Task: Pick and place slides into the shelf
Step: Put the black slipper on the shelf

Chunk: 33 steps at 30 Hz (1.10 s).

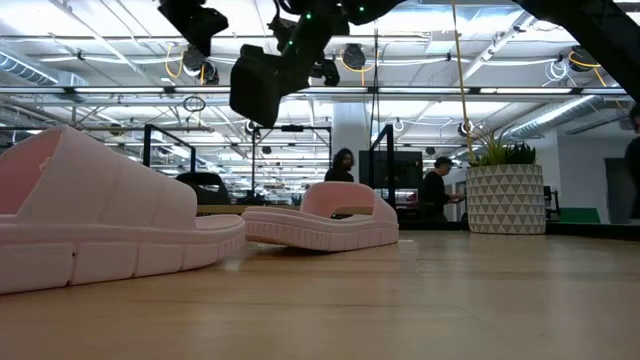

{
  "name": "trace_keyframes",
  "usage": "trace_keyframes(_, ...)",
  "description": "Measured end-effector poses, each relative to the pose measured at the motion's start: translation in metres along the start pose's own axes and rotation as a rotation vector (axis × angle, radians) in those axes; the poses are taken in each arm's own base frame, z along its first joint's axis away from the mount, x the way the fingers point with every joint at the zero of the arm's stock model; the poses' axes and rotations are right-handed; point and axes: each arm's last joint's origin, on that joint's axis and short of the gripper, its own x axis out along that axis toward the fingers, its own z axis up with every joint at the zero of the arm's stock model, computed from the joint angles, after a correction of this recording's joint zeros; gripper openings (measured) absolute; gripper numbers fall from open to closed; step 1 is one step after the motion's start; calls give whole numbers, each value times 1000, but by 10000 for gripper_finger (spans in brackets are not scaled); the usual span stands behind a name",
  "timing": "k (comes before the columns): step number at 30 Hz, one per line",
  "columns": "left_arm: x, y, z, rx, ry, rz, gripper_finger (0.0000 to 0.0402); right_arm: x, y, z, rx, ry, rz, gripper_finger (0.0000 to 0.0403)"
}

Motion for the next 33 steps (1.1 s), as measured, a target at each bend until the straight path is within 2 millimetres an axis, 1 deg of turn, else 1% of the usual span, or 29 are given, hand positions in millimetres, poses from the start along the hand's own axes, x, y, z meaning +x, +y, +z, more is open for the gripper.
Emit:
trace_keyframes(4, 6, 3, 6, 40, -19, 18, 246, 2, -2, 0, -4, 4, 3, 0)
trace_keyframes(7, 13, 9, 6, 49, 9, 44, 246, 6, -5, 1, -5, 5, -6, 0)
trace_keyframes(9, 17, 12, 5, 49, 27, 58, 246, 12, -8, -2, -6, 5, -37, 0)
trace_keyframes(12, 21, 18, 4, 67, 44, 86, 246, 24, -8, -13, -17, 26, -63, 0)
trace_keyframes(17, 27, 30, 3, 115, 66, 256, 246, 42, 1, -40, -20, 76, -71, 0)
trace_keyframes(19, 28, 37, 2, 112, 77, 313, 246, 48, 4, -51, -24, 91, -73, 0)
trace_keyframes(23, 32, 46, 0, 58, 95, 343, 246, 60, 9, -73, -69, 135, -89, 0)
trace_keyframes(26, 36, 52, -2, 19, 108, 356, 246, 67, 8, -81, -127, 152, -100, 0)
trace_keyframes(30, 39, 55, -3, -5, 119, 368, 246, 71, 2, -83, -133, 174, -119, 0)
trace_keyframes(33, 41, 57, -3, -28, 124, 375, 246, 74, -4, -84, -152, 181, -170, 0)
